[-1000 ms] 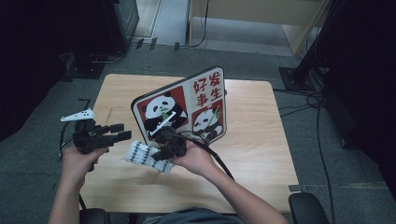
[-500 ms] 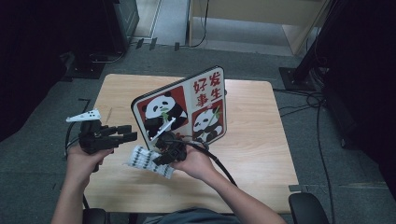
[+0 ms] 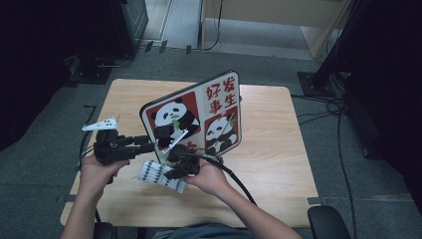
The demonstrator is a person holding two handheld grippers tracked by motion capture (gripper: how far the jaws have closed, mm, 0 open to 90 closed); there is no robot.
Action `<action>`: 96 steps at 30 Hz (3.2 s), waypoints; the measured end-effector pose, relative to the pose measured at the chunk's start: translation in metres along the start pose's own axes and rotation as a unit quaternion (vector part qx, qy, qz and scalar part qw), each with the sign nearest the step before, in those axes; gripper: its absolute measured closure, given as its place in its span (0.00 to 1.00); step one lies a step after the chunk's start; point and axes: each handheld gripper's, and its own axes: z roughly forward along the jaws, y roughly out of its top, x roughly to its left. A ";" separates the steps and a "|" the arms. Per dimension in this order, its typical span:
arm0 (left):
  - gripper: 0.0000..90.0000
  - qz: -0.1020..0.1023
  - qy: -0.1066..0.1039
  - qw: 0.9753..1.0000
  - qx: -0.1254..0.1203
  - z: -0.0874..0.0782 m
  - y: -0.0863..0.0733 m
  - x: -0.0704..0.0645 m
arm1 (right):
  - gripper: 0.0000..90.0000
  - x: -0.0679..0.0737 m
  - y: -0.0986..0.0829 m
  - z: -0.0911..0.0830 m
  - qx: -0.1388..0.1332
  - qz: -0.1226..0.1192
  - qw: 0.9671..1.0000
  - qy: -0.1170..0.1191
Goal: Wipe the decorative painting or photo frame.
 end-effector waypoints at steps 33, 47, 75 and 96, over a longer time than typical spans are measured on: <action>0.62 -0.012 0.006 1.000 0.004 0.018 -0.001 0.004 | 0.90 -0.009 -0.018 -0.018 -0.003 -0.054 0.998 0.027; 0.73 -0.013 -0.002 1.000 0.009 0.020 -0.001 0.002 | 0.90 -0.022 -0.004 -0.092 -0.039 -0.059 0.998 0.002; 0.79 -0.010 -0.004 1.000 0.006 0.020 -0.002 0.001 | 0.89 -0.003 0.102 -0.208 -0.123 -0.059 0.989 -0.048; 0.81 -0.007 0.003 1.000 0.006 0.022 -0.002 0.001 | 0.76 -0.008 0.159 -0.174 -0.115 -0.054 0.990 -0.052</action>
